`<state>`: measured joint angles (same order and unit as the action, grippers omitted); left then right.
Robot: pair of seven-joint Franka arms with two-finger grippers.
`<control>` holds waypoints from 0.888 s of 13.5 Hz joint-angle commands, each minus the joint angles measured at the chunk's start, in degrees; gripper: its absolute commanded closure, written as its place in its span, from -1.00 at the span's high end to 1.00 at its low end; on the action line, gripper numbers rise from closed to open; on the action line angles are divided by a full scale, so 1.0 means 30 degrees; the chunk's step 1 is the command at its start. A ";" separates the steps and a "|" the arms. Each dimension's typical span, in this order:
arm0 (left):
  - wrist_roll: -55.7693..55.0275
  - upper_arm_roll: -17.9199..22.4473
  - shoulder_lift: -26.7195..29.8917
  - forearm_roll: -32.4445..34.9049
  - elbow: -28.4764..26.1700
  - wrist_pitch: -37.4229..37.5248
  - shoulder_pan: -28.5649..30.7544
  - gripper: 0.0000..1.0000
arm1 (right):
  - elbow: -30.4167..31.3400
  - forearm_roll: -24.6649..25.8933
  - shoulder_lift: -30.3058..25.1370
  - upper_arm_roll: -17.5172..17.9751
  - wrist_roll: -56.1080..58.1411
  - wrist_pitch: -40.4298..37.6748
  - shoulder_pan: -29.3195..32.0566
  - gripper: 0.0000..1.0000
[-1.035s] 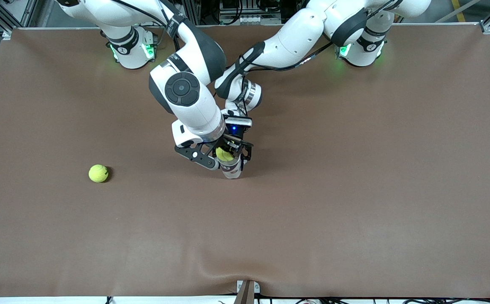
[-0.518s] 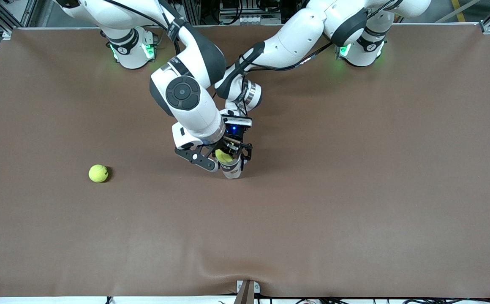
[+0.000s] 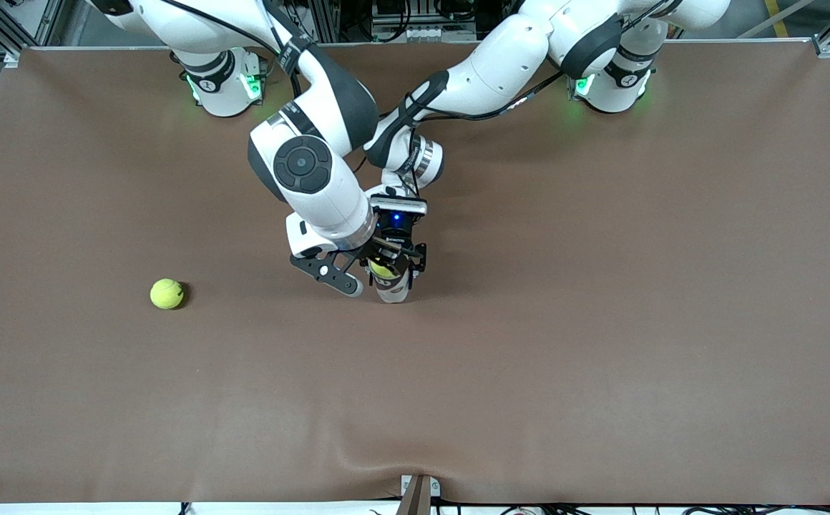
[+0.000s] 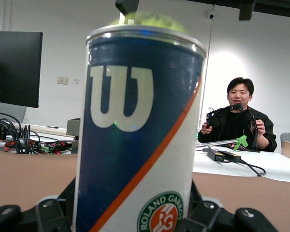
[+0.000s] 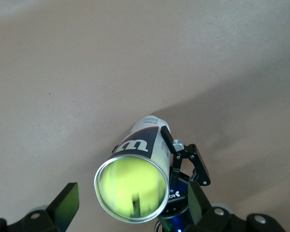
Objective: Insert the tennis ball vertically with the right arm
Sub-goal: 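Lower the ball into the can mouth and open the right gripper, then move the right gripper back down to the second yellow ball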
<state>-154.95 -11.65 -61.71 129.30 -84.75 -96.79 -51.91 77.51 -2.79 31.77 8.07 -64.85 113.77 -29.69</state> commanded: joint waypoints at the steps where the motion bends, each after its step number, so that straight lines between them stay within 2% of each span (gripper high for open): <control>1: -0.0440 -0.0247 -0.1052 0.1049 0.1179 0.0418 0.0137 0.73 | -0.0142 0.0198 -0.0188 0.0241 -0.0298 -0.0158 0.0227 1.00; 3: -0.0440 -0.0247 -0.1081 0.1049 0.1179 0.0418 0.0137 0.73 | -0.0143 0.0082 -0.0799 0.0241 0.0489 -0.0391 0.1159 1.00; 4: -0.0469 -0.0247 -0.1110 0.1049 0.1179 0.0418 0.0137 0.73 | -0.0142 0.0052 -0.1355 0.0241 0.1741 -0.1321 0.1774 1.00; 8: -0.0469 -0.0247 -0.1139 0.1049 0.1179 0.0418 0.0137 0.73 | 0.0063 0.0284 -0.2649 0.0154 0.9791 -0.5980 0.5842 1.00; 12: -0.0469 -0.0247 -0.1169 0.1079 0.1149 0.0418 0.0137 0.73 | 0.3217 0.0957 -0.3176 0.0153 1.5103 -0.5612 0.9361 1.00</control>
<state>-154.95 -11.63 -61.85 129.46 -84.88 -96.79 -51.91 79.94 -1.79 24.22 7.23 -24.55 94.44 -5.16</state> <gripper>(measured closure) 0.132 0.000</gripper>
